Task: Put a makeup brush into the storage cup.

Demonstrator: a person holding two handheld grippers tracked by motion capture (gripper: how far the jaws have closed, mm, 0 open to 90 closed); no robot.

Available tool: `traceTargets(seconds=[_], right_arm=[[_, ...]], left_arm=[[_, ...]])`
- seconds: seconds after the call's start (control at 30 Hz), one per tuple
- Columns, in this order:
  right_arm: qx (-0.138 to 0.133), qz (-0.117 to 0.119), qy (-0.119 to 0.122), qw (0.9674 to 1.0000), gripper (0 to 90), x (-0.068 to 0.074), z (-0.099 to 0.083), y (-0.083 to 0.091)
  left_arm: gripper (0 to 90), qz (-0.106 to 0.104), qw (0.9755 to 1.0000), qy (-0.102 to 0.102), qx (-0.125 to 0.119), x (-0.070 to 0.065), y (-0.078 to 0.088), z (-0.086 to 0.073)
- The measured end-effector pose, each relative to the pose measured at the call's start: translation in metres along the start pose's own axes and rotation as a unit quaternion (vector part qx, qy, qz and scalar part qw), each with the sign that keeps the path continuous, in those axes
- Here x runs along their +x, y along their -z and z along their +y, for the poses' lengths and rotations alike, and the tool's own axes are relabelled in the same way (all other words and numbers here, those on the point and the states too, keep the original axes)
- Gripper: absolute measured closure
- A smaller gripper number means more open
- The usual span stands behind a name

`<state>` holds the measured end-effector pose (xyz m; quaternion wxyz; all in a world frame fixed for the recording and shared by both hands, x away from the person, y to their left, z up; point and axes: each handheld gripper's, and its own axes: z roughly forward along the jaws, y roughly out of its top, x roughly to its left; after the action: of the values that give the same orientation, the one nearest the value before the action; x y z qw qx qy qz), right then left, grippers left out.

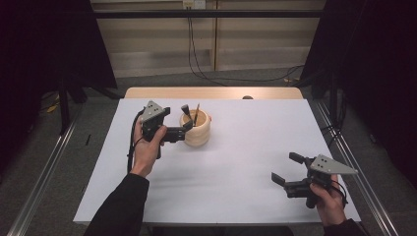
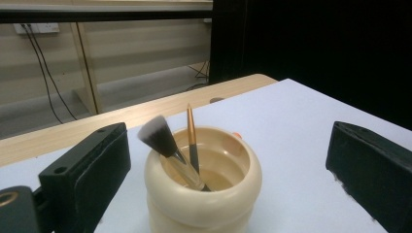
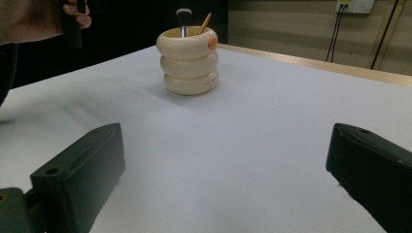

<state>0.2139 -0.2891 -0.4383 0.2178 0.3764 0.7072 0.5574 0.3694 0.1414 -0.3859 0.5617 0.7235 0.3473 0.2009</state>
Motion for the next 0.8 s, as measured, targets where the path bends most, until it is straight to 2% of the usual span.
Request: traceTargets(seconds=[0.13, 0.17, 0.23, 0.27, 0.33, 0.43, 0.53, 0.57, 0.6, 0.7, 0.8], right_arm=[[0.0, 0.001, -0.002, 1.0, 0.0, 0.0, 0.0, 0.001], [-0.001, 0.001, -0.001, 1.0, 0.0, -0.001, 0.0, 0.001], [-0.004, -0.004, 0.0, 1.0, 0.0, 0.0, 0.0, 0.001], [-0.005, -0.004, -0.002, 1.0, 0.0, 0.0, 0.0, 0.001], [-0.006, -0.006, -0.004, 1.0, 0.0, 0.0, 0.0, 0.001], [-0.01, -0.005, -0.003, 0.9999, 0.0, -0.001, 0.0, 0.002], [-0.01, -0.009, -0.004, 0.9999, 0.0, 0.0, 0.0, 0.002], [-0.011, -0.01, -0.004, 0.9999, 0.0, 0.0, 0.0, 0.002], [-0.011, -0.01, -0.004, 0.9999, 0.0, 0.0, 0.0, 0.002], [-0.012, -0.012, -0.003, 0.9998, 0.0, 0.0, 0.0, 0.002], [-0.013, -0.012, -0.003, 0.9998, 0.0, -0.001, 0.0, 0.002]], left_arm=[[2.1, -0.006, 0.9999, 0.009, -0.002, -0.001, 0.007, -0.002], [2.1, -0.008, 1.0, 0.004, 0.001, -0.001, 0.01, -0.002], [2.1, -0.007, 0.9999, 0.011, 0.0, -0.003, 0.013, -0.003], [2.1, -0.002, 1.0, 0.007, 0.001, -0.004, 0.016, -0.004], [2.0, -0.006, 0.9999, 0.014, -0.003, -0.005, 0.02, -0.005], [1.9, -0.009, 0.9999, 0.006, 0.001, -0.007, 0.027, -0.005], [1.9, -0.009, 0.9999, 0.009, -0.009, -0.008, 0.035, -0.005], [1.8, -0.006, 0.9999, 0.008, -0.011, -0.009, 0.036, -0.006], [1.4, 0.009, 0.9999, 0.011, -0.009, -0.011, 0.038, -0.007], [1.3, 0.0, 1.0, 0.006, -0.006, -0.011, 0.042, -0.012], [1.3, 0.003, 1.0, -0.001, -0.005, -0.014, 0.048, -0.014]])
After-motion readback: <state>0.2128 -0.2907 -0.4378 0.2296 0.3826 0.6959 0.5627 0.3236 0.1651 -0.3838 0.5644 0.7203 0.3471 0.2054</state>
